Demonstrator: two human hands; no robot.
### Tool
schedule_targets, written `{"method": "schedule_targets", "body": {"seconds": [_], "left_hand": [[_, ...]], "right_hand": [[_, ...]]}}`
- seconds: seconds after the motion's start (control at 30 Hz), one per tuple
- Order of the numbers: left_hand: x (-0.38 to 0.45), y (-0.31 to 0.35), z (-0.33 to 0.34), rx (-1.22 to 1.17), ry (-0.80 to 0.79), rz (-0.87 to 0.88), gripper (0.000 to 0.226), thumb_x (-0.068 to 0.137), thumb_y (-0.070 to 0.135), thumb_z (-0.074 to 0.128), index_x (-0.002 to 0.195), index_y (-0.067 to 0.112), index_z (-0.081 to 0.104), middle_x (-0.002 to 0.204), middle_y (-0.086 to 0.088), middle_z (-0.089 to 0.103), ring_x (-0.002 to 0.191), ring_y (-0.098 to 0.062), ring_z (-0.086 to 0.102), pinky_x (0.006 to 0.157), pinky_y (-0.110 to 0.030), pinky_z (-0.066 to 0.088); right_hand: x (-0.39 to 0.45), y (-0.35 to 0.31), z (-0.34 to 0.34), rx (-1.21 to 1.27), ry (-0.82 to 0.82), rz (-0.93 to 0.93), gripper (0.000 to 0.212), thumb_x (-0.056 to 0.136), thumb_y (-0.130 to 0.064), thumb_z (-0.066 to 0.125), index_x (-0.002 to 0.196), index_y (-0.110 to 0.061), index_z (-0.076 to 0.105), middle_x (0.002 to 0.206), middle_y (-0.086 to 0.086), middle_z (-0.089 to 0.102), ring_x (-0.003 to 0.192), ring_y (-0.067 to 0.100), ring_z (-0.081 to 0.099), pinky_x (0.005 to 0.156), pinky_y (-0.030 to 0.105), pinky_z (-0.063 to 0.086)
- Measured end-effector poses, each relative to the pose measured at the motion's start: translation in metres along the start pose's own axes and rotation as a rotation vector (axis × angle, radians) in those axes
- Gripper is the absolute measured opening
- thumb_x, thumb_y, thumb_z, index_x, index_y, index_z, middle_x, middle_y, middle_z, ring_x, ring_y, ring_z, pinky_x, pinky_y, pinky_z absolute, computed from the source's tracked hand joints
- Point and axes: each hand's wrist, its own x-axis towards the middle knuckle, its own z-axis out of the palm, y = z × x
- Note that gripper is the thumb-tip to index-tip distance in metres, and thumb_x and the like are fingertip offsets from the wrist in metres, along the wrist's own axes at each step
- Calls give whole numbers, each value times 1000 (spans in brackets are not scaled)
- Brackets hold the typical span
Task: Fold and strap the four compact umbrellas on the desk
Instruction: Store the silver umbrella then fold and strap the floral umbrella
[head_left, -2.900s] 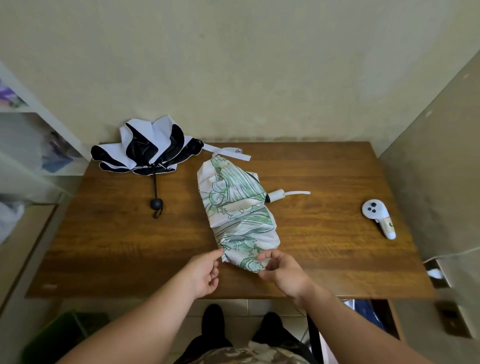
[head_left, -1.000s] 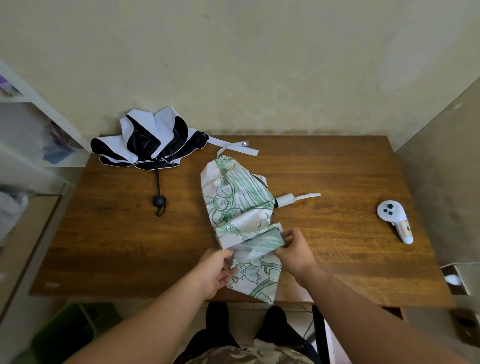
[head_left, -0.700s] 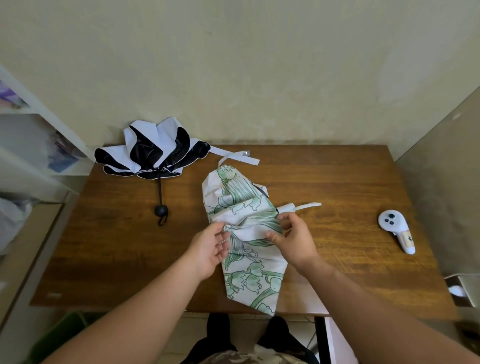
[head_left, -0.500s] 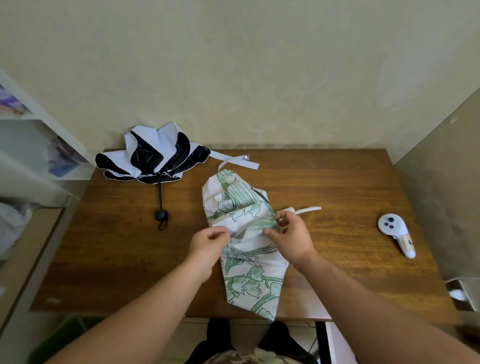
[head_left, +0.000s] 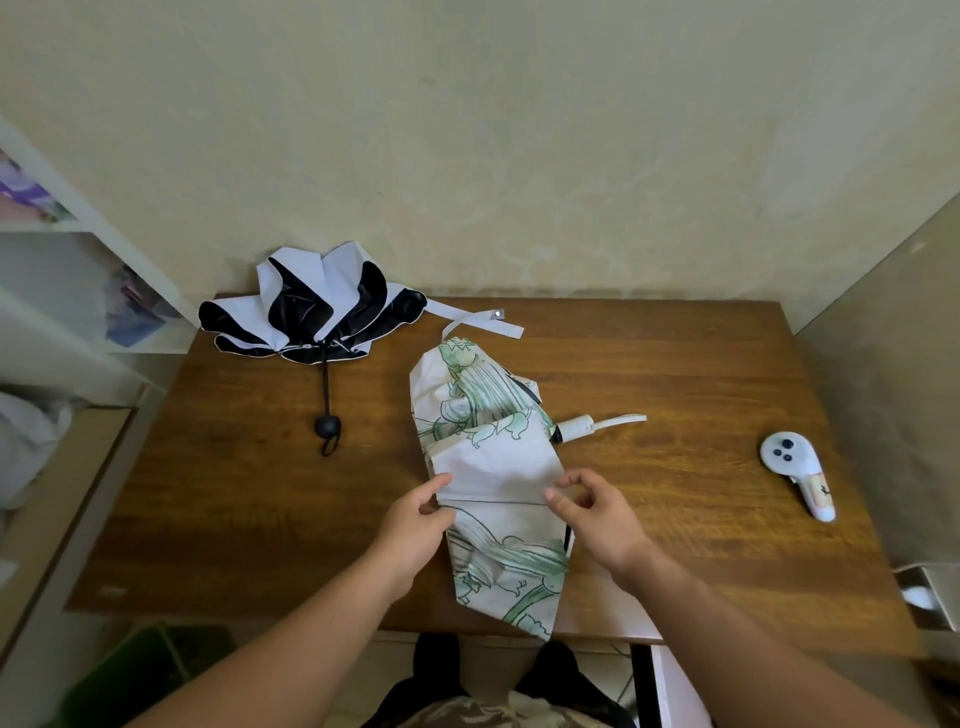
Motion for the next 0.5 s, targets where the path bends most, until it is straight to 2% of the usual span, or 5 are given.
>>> {"method": "schedule_targets", "body": {"seconds": [0.13,0.2,0.27,0.37,0.5], "left_hand": [[-4,-17,1,53,5,6,53,101,16,64,142,49,55,109,-3,59,95,-27,65,91,-38,57],[-6,-24,3,75,8,2,54,100,14,63,140,50,57,109,-8,62,88,-27,64,91,-40,58],[-8,-33,6,90,-6,-6,53,99,12,63,138,48,60,103,-9,62,79,-26,61,89,-42,59],[-16,-45,11,106,-43,-12,51,100,11,63,135,48,62,91,-2,58,70,-19,51,68,-35,48],[-25,-55,18,123,-66,-31,49,100,12,63,133,48,61,94,1,61,70,-16,52,64,-28,44]], "right_hand": [[-10,22,3,-73,-57,54,32,87,-50,79,112,-39,63,85,-3,55,78,13,60,73,37,52],[-16,31,6,-125,-67,95,42,83,-56,79,118,-42,59,92,-4,60,87,15,65,72,29,48],[-24,38,10,-105,-74,115,44,85,-50,81,122,-38,59,89,-5,60,83,13,65,71,25,47],[-35,46,15,-70,-71,78,39,85,-34,85,117,-34,62,82,-4,57,69,7,59,65,22,48],[-42,50,18,-58,3,55,32,82,-29,88,106,-30,67,79,-4,59,66,6,57,67,29,51]]}}
